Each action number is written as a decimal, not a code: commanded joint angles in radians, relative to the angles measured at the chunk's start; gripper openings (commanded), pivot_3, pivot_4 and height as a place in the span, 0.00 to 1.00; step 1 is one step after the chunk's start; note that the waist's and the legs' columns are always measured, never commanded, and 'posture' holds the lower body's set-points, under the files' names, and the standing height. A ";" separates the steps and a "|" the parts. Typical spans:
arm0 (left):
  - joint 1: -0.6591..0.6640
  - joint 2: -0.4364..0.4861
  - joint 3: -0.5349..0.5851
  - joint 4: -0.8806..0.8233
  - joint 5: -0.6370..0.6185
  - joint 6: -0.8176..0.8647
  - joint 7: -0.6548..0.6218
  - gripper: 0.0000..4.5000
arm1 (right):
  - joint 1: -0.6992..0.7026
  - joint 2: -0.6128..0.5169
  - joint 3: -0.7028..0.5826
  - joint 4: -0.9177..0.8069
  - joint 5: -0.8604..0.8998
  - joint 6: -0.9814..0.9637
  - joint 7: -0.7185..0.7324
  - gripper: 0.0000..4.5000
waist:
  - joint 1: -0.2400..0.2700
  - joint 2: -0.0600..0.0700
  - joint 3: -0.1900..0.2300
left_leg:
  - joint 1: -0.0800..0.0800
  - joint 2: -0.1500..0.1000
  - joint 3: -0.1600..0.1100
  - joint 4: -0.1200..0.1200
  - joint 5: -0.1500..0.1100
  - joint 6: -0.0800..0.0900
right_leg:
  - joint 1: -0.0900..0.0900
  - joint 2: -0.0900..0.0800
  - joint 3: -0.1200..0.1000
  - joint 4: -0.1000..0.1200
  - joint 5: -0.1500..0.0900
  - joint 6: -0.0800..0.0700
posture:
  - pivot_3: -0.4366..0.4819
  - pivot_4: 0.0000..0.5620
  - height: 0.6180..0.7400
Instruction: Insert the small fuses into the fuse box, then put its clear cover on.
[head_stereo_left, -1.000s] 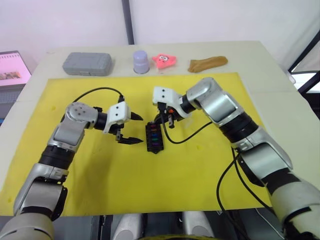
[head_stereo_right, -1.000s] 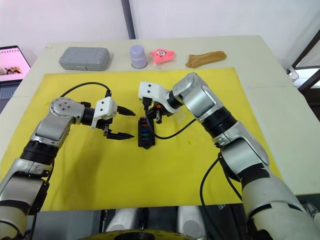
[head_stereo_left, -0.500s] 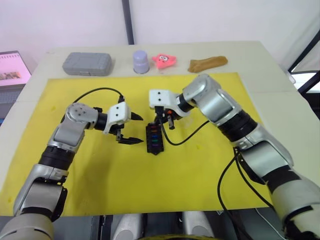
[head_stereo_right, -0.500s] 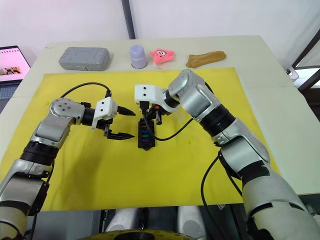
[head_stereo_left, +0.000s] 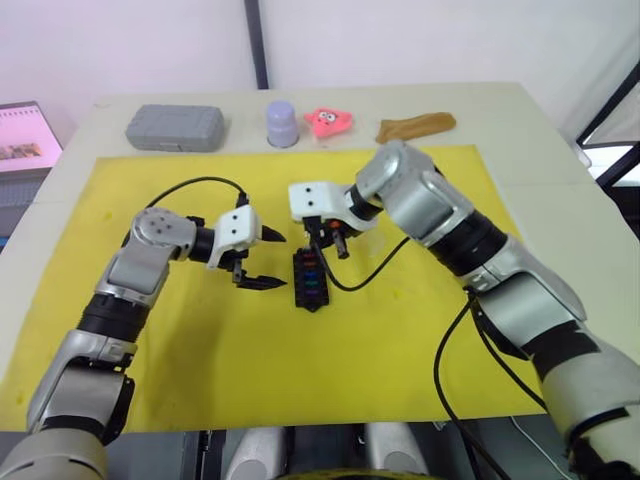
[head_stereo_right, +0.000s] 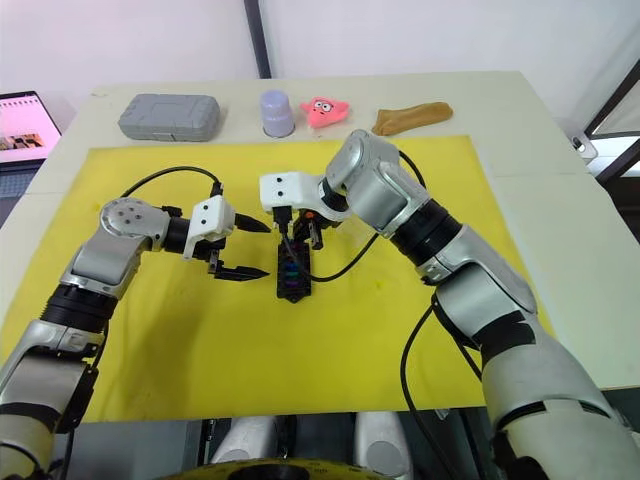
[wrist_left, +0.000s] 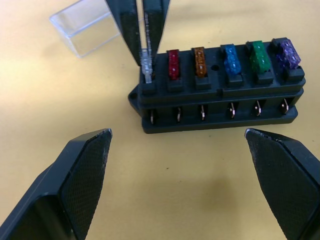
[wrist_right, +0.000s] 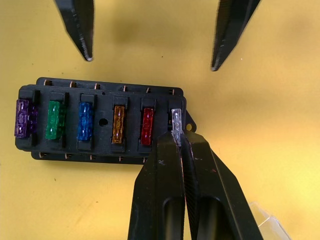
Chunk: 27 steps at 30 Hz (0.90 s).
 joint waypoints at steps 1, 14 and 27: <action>-0.001 0.006 0.018 -0.036 -0.008 -0.003 0.008 1.00 | -0.032 0.021 0.017 0.024 -0.026 0.028 0.005 0.00 | 0.000 0.000 0.000 | 0.000 0.000 0.000 0.000 0.000 0.000 | 0.000 0.000 0.000 0.000 0.000 0.000 | 0.48 0.27 1.00; -0.002 0.007 0.017 -0.039 -0.009 -0.003 0.011 1.00 | -0.057 0.043 0.016 0.053 -0.030 0.089 0.036 0.00 | 0.000 0.000 0.000 | 0.000 0.000 0.000 0.000 0.000 0.000 | 0.000 0.000 0.000 0.000 0.000 0.000 | 0.48 0.27 1.00; 0.005 0.008 0.018 -0.048 -0.010 -0.004 0.015 1.00 | -0.072 0.041 0.027 0.038 -0.029 0.103 0.083 0.00 | 0.000 0.000 0.000 | 0.000 0.000 0.000 0.000 0.000 0.000 | 0.000 0.000 0.000 0.000 0.000 0.000 | 0.48 0.27 1.00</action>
